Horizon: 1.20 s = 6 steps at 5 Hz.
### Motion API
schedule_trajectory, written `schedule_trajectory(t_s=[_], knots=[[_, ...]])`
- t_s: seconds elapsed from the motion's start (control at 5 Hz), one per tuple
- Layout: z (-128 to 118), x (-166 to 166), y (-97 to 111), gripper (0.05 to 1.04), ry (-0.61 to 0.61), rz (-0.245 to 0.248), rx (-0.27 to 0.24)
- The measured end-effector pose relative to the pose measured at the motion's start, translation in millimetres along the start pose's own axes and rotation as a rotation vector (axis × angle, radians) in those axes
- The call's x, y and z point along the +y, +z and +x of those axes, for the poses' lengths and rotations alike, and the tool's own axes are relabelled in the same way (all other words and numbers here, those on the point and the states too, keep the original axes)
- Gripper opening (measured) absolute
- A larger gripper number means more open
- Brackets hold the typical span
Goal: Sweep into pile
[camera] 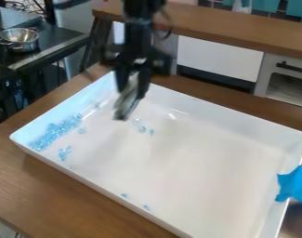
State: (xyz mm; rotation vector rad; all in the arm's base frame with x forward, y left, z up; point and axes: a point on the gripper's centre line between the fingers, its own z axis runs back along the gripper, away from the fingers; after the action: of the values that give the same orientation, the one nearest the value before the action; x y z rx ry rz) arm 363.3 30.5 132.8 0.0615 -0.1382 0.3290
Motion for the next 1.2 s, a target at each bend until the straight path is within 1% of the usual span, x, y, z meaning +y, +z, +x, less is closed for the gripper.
schedule_trajectory(t_s=[0.2,0.4,0.6,0.8,1.2], knots=[[2.4,-33.6,-14.9,0.37,0.022,-0.053,0.031],[5.3,-48.1,-50.8,0.37,0.06,-0.013,0.043],[12.2,-46.1,-75.3,0.37,0.078,0.027,0.02],[15.6,-35.3,-87.0,0.37,0.102,0.049,0.015],[18.9,1.3,-93.3,0.37,0.177,0.054,0.048]])
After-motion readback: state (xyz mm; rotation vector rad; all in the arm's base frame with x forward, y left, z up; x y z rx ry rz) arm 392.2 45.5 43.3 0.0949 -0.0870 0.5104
